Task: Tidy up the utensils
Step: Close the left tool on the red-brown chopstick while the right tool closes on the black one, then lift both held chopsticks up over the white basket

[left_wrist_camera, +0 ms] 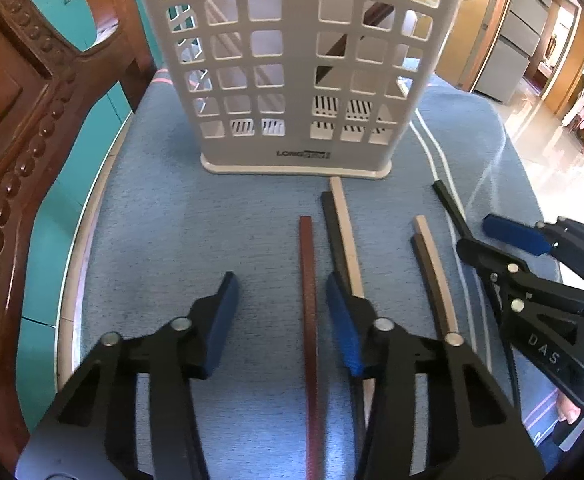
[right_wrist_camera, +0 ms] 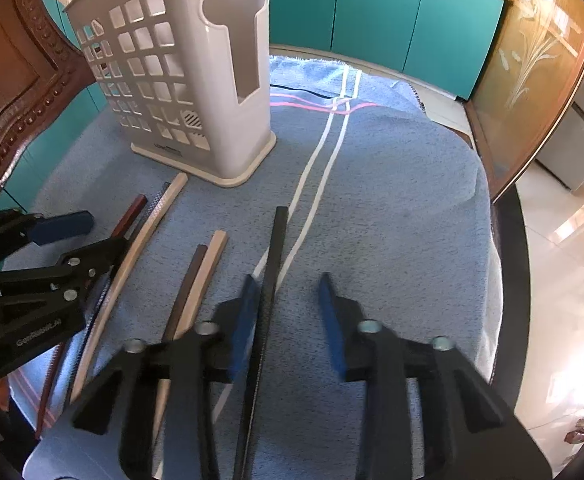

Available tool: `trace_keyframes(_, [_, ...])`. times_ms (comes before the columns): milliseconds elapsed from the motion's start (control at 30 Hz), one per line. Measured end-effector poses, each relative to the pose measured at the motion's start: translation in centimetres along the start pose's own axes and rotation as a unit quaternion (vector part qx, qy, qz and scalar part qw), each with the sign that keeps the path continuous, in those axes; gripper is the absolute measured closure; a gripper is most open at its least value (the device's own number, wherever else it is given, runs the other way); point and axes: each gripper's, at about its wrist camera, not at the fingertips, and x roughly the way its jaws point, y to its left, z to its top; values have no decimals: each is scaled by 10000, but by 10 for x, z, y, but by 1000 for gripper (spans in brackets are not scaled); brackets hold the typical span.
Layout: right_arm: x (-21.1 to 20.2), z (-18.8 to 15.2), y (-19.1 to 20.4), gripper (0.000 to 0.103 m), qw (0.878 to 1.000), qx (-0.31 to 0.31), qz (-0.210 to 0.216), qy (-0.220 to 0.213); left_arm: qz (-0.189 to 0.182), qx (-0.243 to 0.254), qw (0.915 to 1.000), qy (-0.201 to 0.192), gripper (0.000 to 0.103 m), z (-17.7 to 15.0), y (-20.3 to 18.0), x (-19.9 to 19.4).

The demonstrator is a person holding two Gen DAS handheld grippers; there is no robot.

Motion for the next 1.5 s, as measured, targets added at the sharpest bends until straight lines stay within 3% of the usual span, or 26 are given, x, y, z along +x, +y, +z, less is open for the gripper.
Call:
trace_keyframes(133, [0,1,-1,95,9999,84,64,-23,-49,-46,10000,-54,95,1,-4,-1])
trace_keyframes(267, [-11,3,-4,96,9995,152,134,-240,-97,-100,9997,-209,96,6,-2,-9])
trace_keyframes(400, [-47,9,-14,96,9962,266,288,-778,-145,-182,9982,-555,96,13,4,-28])
trace_keyframes(600, [-122,6,-26,96,9811,213,561,-1840,-203,-184,9909,-1320,96,15,9,-85])
trace_keyframes(700, [-147,0,-30,96,9763,241,590,-2069,-308,-206,9851,-1679,96,11,9,-116])
trace_keyframes(933, [-209,-3,-30,96,9611,340,803,-2620,-519,-122,9663,-2518,96,5,12,-204])
trace_keyframes(1133, [-254,30,-22,96,9449,334,1205,-3026,-734,-231,9452,-3174,96,32,28,-265])
trace_keyframes(1300, [-277,60,-15,96,9277,387,1405,-3438,-731,-577,9246,-3693,96,55,45,-296])
trace_keyframes(1433, [-283,80,-18,96,9098,778,1706,-3703,-587,-869,9048,-4127,96,66,55,-308])
trace_keyframes(1500, [-283,90,-22,96,8970,1033,1815,-3895,-597,-968,8994,-4221,96,72,59,-309])
